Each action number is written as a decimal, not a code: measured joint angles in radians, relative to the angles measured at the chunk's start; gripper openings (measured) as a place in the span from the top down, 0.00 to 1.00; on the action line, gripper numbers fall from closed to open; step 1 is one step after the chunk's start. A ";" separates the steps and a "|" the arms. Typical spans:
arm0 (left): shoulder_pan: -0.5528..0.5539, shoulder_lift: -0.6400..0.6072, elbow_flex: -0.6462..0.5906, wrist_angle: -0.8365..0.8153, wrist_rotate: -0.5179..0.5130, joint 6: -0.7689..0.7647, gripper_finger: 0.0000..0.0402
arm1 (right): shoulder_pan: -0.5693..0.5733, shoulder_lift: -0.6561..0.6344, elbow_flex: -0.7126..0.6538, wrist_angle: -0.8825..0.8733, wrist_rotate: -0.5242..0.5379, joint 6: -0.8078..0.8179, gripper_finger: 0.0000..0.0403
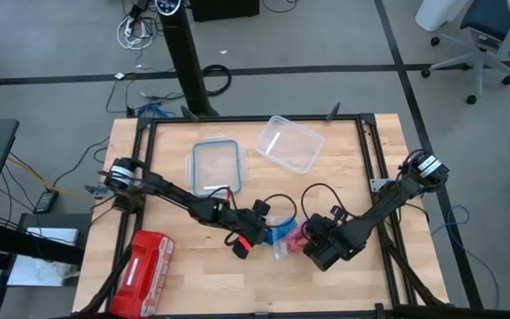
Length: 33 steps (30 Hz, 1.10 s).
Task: Roll bandage
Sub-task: Put the blue bandage into the transparent zip bag
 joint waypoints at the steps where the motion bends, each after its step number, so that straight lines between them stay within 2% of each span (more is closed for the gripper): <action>1: 0.000 -0.006 0.003 -0.012 -0.009 0.011 0.61 | 0.000 -0.003 0.000 0.001 0.000 0.000 0.80; 6: -0.001 -0.030 0.005 -0.007 -0.074 0.046 0.61 | 0.001 -0.017 0.000 0.000 0.004 0.006 0.80; 12: -0.006 -0.025 0.005 -0.016 -0.184 0.219 0.61 | 0.000 -0.027 0.000 0.010 0.024 0.008 0.80; 19: -0.006 -0.023 -0.009 -0.023 -0.197 0.332 0.61 | 0.000 -0.026 0.000 0.021 0.041 0.009 0.80; 27: 0.002 0.018 -0.046 0.052 -0.206 0.442 0.61 | -0.028 -0.026 0.000 0.080 0.062 -0.043 0.80; 33: 0.000 0.063 -0.045 0.136 -0.285 0.448 0.61 | -0.027 -0.060 0.000 0.059 0.059 -0.031 0.80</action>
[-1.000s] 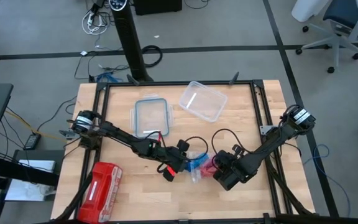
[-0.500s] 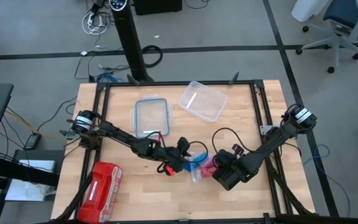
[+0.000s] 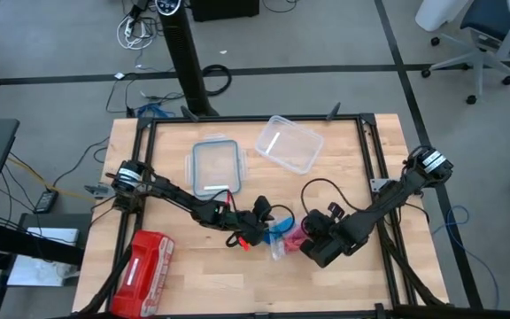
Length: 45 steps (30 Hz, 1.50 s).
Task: Roll bandage
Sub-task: Put the blue bandage into the transparent zip bag
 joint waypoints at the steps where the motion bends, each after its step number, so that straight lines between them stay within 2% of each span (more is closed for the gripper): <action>1: 0.000 0.001 0.000 -0.004 -0.001 0.001 0.61 | 0.004 -0.009 0.000 -0.001 0.001 0.004 0.80; 7: 0.000 0.001 0.000 0.009 -0.004 -0.003 0.61 | 0.028 -0.040 0.000 -0.019 0.006 0.053 0.80; 9: 0.000 0.000 0.000 0.012 -0.004 -0.004 0.61 | 0.032 -0.040 0.000 -0.023 -0.025 0.080 0.81; 12: 0.000 0.000 -0.004 0.005 -0.003 -0.026 0.61 | 0.064 -0.040 0.000 -0.060 -0.065 0.169 0.82; 18: -0.001 0.000 -0.004 0.004 -0.003 -0.033 0.62 | 0.144 -0.031 -0.004 -0.077 -0.055 0.312 0.85; 24: -0.002 0.000 -0.004 0.004 -0.003 -0.029 0.77 | 0.166 -0.031 -0.054 -0.008 -0.022 0.381 0.87; 31: -0.007 0.001 -0.004 0.003 0.029 -0.030 0.93 | 0.160 -0.031 -0.068 0.061 0.005 0.357 0.87; 39: -0.015 0.047 -0.003 0.049 0.034 -0.034 0.96 | 0.153 -0.031 -0.068 0.066 0.015 0.339 0.88; 45: -0.040 0.049 0.014 0.035 -0.075 -0.043 0.99 | 0.157 -0.034 -0.068 0.066 0.011 0.325 0.88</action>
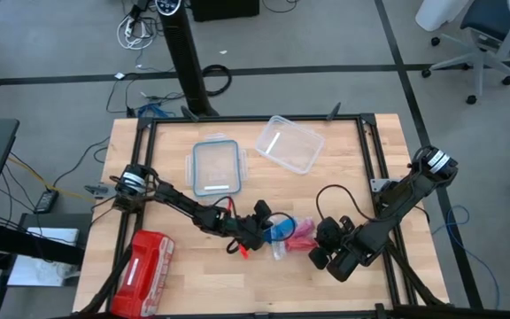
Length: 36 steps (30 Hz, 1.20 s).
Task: Roll bandage
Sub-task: Put the blue bandage into the transparent zip bag
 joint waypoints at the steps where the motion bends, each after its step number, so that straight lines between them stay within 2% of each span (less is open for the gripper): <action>1: -0.001 0.001 0.006 -0.007 -0.007 -0.019 0.99 | 0.002 -0.003 0.000 -0.001 0.001 0.000 0.88; 6: 0.000 -0.016 0.060 -0.109 0.061 -0.173 1.00 | 0.023 -0.007 0.001 -0.001 0.005 0.004 0.90; 10: 0.000 -0.059 0.109 -0.181 0.079 -0.225 1.00 | 0.035 -0.009 0.017 -0.020 0.011 0.010 0.93; 16: 0.012 -0.182 0.123 -0.200 0.135 -0.264 1.00 | 0.058 -0.010 0.075 -0.098 0.106 0.009 0.97; 21: 0.055 -0.307 0.123 -0.333 0.164 -0.372 1.00 | 0.064 -0.010 0.105 -0.120 0.177 -0.032 0.98; 27: 0.093 -0.412 0.135 -0.538 0.167 -0.532 1.00 | -0.014 -0.010 0.125 -0.027 0.203 -0.253 0.98; 32: 0.100 -0.422 0.252 -0.799 0.180 -0.642 1.00 | -0.092 -0.010 0.157 0.081 0.223 -0.486 0.98; 36: 0.100 -0.416 0.313 -0.882 0.219 -0.713 1.00 | -0.158 -0.010 0.168 0.239 0.226 -0.714 0.98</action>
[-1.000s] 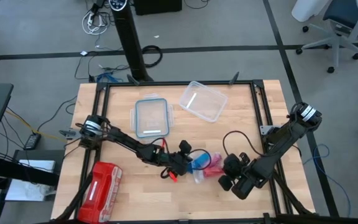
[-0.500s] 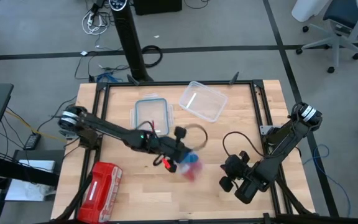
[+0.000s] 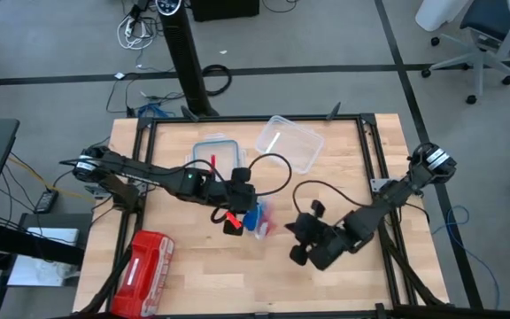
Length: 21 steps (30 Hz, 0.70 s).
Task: Roll bandage
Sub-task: Put the blue bandage into the transparent zip bag
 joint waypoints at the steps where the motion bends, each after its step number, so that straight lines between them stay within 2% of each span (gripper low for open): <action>1: 0.000 0.000 0.002 0.006 0.008 -0.011 1.00 | -0.011 0.000 0.001 0.044 0.000 -0.047 0.97; 4: 0.000 0.001 0.003 0.010 0.027 -0.047 1.00 | -0.030 -0.003 0.004 0.153 -0.005 -0.192 0.94; 8: 0.001 0.002 -0.013 0.043 0.129 -0.066 1.00 | -0.020 -0.007 0.029 0.291 -0.005 -0.405 0.90; 13: 0.004 0.006 -0.021 0.070 0.209 -0.054 1.00 | -0.031 -0.006 0.045 0.303 -0.079 -0.573 0.85; 17: 0.014 0.022 -0.022 0.090 0.233 -0.048 1.00 | -0.061 -0.006 0.062 0.301 -0.116 -0.632 0.78; 21: 0.025 0.042 -0.022 0.132 0.226 -0.073 1.00 | -0.113 -0.006 0.067 0.269 -0.117 -0.564 0.70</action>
